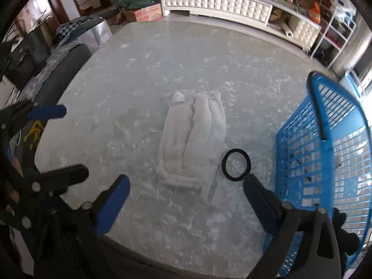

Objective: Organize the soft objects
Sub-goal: 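Reach the right gripper to the black hair tie beside the white towel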

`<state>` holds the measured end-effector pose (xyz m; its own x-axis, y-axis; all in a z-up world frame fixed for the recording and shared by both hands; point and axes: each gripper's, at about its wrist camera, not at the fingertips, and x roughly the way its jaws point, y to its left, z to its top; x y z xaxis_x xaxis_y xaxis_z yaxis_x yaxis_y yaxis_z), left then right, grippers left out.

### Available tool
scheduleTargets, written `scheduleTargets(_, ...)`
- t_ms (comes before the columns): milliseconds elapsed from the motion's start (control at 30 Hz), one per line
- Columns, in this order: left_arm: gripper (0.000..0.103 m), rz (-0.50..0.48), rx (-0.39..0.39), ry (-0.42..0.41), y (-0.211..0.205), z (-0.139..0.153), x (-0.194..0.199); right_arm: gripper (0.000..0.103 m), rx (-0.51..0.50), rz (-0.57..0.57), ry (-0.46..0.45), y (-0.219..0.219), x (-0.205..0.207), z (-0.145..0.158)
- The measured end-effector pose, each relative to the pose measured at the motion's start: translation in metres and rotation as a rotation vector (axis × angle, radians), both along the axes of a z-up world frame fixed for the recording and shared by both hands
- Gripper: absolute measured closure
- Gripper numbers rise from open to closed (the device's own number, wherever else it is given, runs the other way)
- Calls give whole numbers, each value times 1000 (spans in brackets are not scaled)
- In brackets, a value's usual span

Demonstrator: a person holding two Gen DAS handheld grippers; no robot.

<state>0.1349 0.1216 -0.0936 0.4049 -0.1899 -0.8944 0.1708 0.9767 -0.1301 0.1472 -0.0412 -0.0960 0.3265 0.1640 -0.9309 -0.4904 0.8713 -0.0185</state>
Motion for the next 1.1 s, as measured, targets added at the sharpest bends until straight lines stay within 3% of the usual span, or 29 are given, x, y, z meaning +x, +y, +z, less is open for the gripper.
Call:
scheduleTargets(133,0,-19,0,19,0,-16,12,12,16,-35,37,1,18,-15)
scheduleTargets(367,0,-40,6,49,-8,-38,41,24,-3,-115,65,-5,42,-37)
scheduleTargets(633,0,-86,47,80,-27,-68,72,49,-23,-195,65,-15,60,-58)
scheduleTargets(867,0,-91,46,80,-29,-75,78,67,-13,-212,97,-19,67,-69)
scheduleTargets(1100,0,-91,55,73,-31,-79,75,92,39,-182,116,-17,68,-73)
